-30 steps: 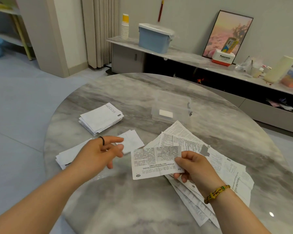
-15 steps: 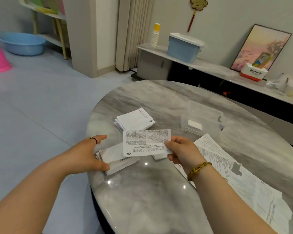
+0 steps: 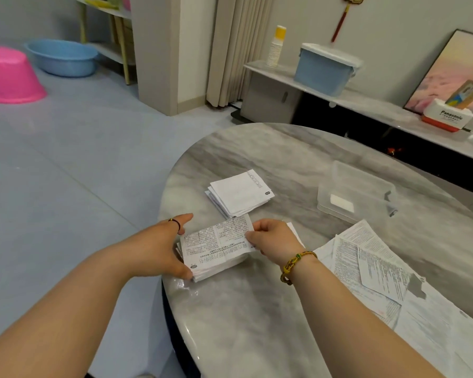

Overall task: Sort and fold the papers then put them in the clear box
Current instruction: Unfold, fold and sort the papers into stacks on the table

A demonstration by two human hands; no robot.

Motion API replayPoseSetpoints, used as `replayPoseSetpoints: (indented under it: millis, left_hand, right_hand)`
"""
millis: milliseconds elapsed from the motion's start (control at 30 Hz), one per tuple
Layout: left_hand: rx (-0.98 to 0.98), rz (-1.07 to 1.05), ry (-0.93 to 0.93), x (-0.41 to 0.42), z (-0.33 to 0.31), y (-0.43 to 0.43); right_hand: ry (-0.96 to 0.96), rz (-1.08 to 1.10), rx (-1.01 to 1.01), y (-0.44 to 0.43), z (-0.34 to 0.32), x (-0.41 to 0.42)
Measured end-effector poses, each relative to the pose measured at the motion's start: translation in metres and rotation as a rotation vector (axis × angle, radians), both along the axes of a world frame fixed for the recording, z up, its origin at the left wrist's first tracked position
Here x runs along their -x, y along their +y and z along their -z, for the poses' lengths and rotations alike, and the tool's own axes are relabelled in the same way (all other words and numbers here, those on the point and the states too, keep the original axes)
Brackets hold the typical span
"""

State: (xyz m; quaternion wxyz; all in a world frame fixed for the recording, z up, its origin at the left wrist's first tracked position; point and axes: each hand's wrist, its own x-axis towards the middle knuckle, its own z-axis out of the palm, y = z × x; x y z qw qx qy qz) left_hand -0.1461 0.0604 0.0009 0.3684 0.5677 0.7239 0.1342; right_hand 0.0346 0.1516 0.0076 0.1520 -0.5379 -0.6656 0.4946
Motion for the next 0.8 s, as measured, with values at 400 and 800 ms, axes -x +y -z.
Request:
replayPoseSetpoints:
  millis: [400,800]
  left_hand:
    - [-0.005,0.087,0.24,-0.025,0.0,0.003]
    - [-0.072,0.028,0.394,-0.051,0.01,0.008]
  right_hand:
    - [-0.169,-0.064,-0.148,0.0,0.02,0.004]
    - [-0.304,-0.052,-0.236,0.0,0.022,0.006]
